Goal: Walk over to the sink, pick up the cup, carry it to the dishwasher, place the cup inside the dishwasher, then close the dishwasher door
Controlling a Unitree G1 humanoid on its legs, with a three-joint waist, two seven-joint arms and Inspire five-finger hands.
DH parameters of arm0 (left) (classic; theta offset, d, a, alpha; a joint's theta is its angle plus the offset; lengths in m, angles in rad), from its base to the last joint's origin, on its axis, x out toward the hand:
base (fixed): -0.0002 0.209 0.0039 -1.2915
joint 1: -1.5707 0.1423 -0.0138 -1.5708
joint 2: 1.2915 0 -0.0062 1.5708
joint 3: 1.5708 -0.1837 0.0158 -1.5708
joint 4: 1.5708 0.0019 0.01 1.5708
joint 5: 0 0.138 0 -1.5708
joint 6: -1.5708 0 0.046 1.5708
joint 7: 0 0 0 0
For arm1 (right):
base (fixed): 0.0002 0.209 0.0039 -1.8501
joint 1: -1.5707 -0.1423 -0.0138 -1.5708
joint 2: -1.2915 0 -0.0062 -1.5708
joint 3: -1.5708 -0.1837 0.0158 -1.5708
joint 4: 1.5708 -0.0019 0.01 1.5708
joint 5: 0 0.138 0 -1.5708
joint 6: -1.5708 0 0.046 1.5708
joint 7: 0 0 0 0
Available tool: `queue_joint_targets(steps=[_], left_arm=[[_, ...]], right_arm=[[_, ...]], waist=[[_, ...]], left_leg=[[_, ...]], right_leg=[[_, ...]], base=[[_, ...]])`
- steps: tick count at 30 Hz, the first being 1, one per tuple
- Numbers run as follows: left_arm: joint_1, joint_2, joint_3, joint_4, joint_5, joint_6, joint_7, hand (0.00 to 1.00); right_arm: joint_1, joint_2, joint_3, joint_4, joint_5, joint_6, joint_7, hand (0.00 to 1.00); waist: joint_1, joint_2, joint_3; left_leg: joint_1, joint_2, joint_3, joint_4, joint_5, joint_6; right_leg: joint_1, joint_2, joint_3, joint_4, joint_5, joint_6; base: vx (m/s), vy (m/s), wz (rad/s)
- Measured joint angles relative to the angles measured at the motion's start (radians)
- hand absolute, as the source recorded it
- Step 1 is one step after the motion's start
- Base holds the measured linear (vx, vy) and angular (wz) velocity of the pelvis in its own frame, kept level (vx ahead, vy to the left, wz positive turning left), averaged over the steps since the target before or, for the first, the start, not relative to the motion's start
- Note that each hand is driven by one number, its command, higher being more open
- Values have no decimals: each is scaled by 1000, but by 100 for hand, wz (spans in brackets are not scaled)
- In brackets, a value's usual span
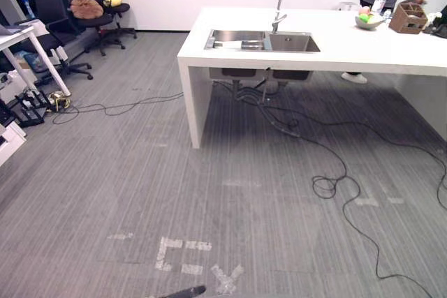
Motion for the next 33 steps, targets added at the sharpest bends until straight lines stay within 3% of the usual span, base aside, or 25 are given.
queue_joint_targets(steps=[5,10,18,33], left_arm=[[-2,12,-42,-5,23,-47,-55,100],[-19,12,-72,-5,44,-75,-58,100],[-18,10,-53,-1,-22,-51,1,100],[-17,-24,8,0,-121,-89,132,100]], right_arm=[[-64,13,0,5,-20,-3,15,100],[-111,17,-2,28,58,52,68,100],[-103,26,-28,59,130,93,89,100],[-100,31,-45,60,186,74,78,100]], waist=[[3,1,11],[-2,-1,32],[-20,0,41],[-26,-2,54]], left_leg=[[-7,-7,-29,0,0,0],[-4,-8,-41,0,-1,-1],[2,-8,-36,-4,-1,-2],[6,-8,-25,-4,-2,-2]], right_leg=[[20,-3,-33,-30,3,4],[38,-3,-47,-43,4,6],[44,-3,-42,-45,8,11],[47,-1,-29,-55,16,10]], base=[[21,-16,19],[-6,-19,7],[-48,-11,-2],[-29,-10,-2]])
